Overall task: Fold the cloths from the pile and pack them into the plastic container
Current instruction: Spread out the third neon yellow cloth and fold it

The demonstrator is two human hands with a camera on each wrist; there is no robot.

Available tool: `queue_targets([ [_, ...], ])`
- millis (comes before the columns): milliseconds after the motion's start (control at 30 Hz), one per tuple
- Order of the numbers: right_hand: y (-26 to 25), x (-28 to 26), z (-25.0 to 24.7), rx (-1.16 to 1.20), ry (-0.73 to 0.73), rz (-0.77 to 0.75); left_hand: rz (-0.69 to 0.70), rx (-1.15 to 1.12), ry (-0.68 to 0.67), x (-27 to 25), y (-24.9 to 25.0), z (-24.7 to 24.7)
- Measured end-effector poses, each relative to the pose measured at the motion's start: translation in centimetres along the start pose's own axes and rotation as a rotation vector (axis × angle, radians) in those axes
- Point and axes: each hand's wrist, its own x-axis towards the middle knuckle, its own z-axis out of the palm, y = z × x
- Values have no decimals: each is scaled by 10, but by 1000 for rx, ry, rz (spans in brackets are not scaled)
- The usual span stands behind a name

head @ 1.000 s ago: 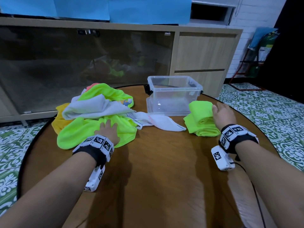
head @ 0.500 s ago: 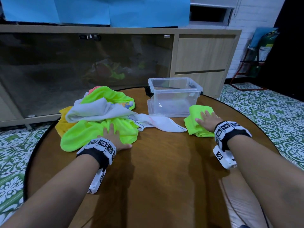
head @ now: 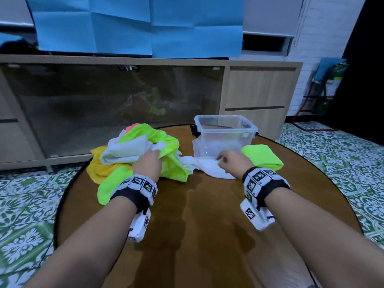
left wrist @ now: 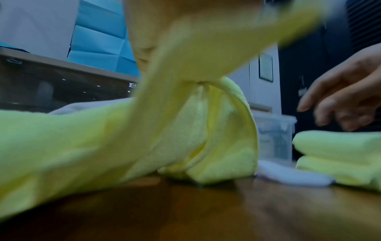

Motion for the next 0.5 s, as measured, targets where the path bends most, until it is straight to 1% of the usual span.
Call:
queue_targets([
  [67,-21,3,0,208,33,-27,10,-62,58,-3,12,-17],
  [100,-33,2,0,357,25,-47,37,-97,75,-5,17,-24],
  [133,-44,0,0,510,-24,-71,77,-161,68,-6,22,-28],
  [167,-53,-3,1,624,-93,-104,124,-270,34,-8,29,-33],
  [200,-62,-7,2,666,-154,-134,160,-401,-41,-10,33,-34],
  [233,-67,-9,4,668,-178,-159,182,-532,-130,-14,38,-35],
  [267,-69,-11,6,650,-159,-175,165,-641,-211,-14,40,-34],
  [300,-69,-11,6,646,-109,-178,131,-726,-261,-16,41,-35],
  [333,-70,-13,4,666,-61,-166,92,-776,-272,-16,40,-34],
  [367,-69,-13,0,713,-25,-147,70,-791,-252,-16,38,-35],
  [433,-68,-14,-11,841,-5,-116,50,-710,-161,-14,30,-35],
  [467,-69,-16,-17,907,-17,-117,45,-677,-154,-13,25,-36],
  [500,-71,-18,-24,968,-38,-132,47,-662,-188,-14,23,-39],
])
